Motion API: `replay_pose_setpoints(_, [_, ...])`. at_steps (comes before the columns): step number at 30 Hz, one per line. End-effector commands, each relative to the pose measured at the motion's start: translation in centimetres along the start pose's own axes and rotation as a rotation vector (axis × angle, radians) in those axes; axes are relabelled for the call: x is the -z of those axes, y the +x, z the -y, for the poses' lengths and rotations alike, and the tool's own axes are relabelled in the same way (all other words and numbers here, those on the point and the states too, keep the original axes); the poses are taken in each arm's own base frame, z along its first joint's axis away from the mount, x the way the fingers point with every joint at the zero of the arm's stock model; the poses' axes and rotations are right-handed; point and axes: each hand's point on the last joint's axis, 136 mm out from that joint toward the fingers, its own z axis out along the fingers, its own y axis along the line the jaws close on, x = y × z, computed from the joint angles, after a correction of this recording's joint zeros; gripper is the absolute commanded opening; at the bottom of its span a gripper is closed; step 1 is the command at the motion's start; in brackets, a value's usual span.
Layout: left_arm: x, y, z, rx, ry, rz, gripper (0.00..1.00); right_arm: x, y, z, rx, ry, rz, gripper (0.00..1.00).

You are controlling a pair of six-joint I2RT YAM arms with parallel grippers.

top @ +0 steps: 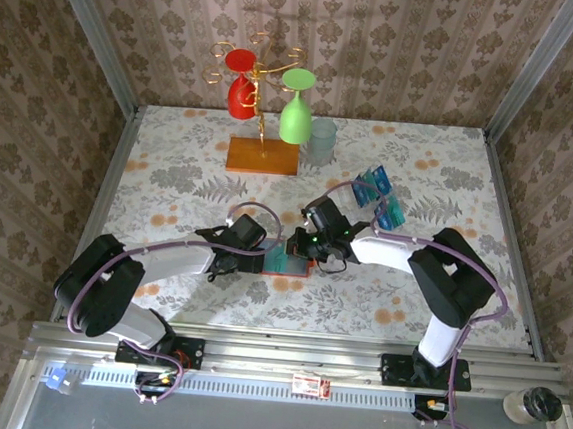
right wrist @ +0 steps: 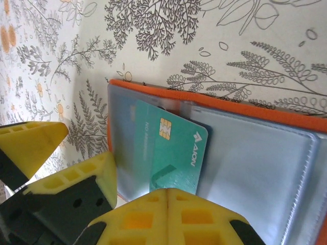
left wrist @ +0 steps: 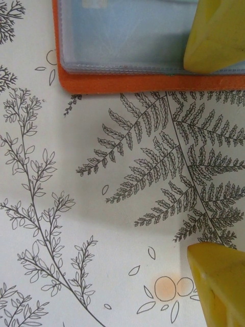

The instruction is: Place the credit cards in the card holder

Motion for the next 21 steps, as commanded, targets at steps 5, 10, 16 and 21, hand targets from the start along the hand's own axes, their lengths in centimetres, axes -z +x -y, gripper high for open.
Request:
replay_pose_setpoints(5, [0.9,0.5,-0.7,0.016,-0.007,-0.023,0.9,-2.1,0.8,0.6,0.006,0.039,-0.062,0.02])
replay_pose_setpoints(10, [2.2,-1.4,-2.3,0.082,-0.015,0.001,0.93,-2.4,0.9,0.7,0.004,0.047,-0.068,0.01])
replay_pose_setpoints(16, [1.1,-0.9,-3.5,0.118,-0.036,-0.038,0.93,-2.5,0.8,0.7,0.002,0.047,-0.07,0.01])
replay_pose_setpoints(21, [-0.1,-0.5,-3.1,0.103,-0.039,-0.076,0.93,-2.8,0.9,0.6,0.004,0.049,-0.08,0.01])
